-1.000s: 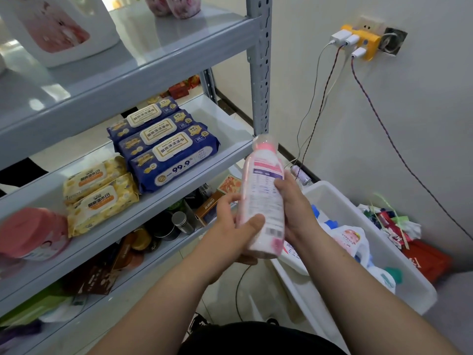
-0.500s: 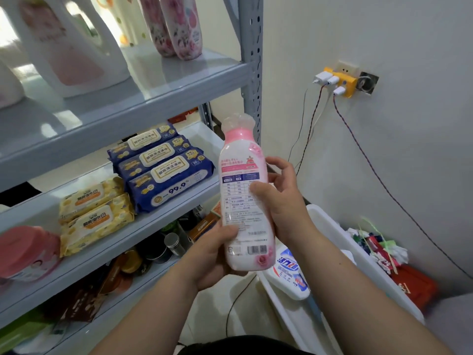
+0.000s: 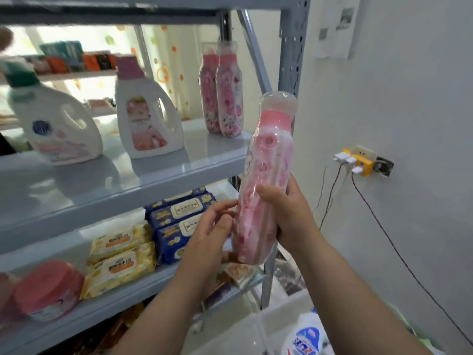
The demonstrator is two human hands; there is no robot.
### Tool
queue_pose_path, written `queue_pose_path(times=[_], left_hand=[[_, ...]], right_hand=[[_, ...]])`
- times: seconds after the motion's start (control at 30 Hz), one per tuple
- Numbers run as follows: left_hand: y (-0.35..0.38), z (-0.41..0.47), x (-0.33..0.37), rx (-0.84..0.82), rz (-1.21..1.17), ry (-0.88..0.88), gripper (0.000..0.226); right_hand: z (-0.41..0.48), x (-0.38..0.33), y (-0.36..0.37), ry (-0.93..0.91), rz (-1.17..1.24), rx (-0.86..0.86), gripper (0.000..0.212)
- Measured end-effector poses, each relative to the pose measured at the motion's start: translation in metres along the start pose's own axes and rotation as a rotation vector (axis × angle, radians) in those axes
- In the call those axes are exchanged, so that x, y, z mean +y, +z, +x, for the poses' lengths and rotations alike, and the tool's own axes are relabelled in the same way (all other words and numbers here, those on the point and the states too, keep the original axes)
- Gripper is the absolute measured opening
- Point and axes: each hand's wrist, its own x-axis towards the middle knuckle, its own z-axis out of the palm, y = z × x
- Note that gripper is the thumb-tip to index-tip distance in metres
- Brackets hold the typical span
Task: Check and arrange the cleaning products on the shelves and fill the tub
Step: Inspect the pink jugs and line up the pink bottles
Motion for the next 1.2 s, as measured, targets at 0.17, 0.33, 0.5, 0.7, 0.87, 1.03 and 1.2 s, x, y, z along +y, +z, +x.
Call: queue_pose_path(times=[0.17, 0.33, 0.5, 0.7, 0.87, 1.03, 1.2], left_hand=[[-0.015, 0.046, 0.024, -0.266, -0.203, -0.193, 0.066], [-0.027, 0.095, 0.047, -0.112, 0.072, 0.066, 0.078], [-0.02, 0.156, 0.058, 0.078, 0.32, 0.319, 0.07], [-0.015, 0.209, 0.062, -0.085, 0.549, 0.401, 0.086], [-0.045, 0.254, 0.091, -0.09, 0.649, 0.368, 0.032], [-0.047, 0.321, 0.108, 0.149, 0.723, 0.204, 0.063], [-0.029, 0.36, 0.102, 0.153, 0.712, 0.21, 0.087]], right_hand=[[0.044, -0.013, 0.016, 0.09, 0.195, -0.19, 0.108], [0.083, -0.031, 0.021, -0.012, 0.098, -0.09, 0.06], [0.124, -0.048, 0.041, -0.152, -0.343, 0.112, 0.042], [0.186, -0.05, 0.051, -0.141, -0.686, 0.383, 0.127], [0.216, -0.04, 0.026, -0.218, -0.634, 0.401, 0.075], [0.232, -0.027, 0.009, -0.193, -0.659, 0.389, 0.091], [0.244, -0.026, 0.007, -0.205, -0.701, 0.334, 0.08]])
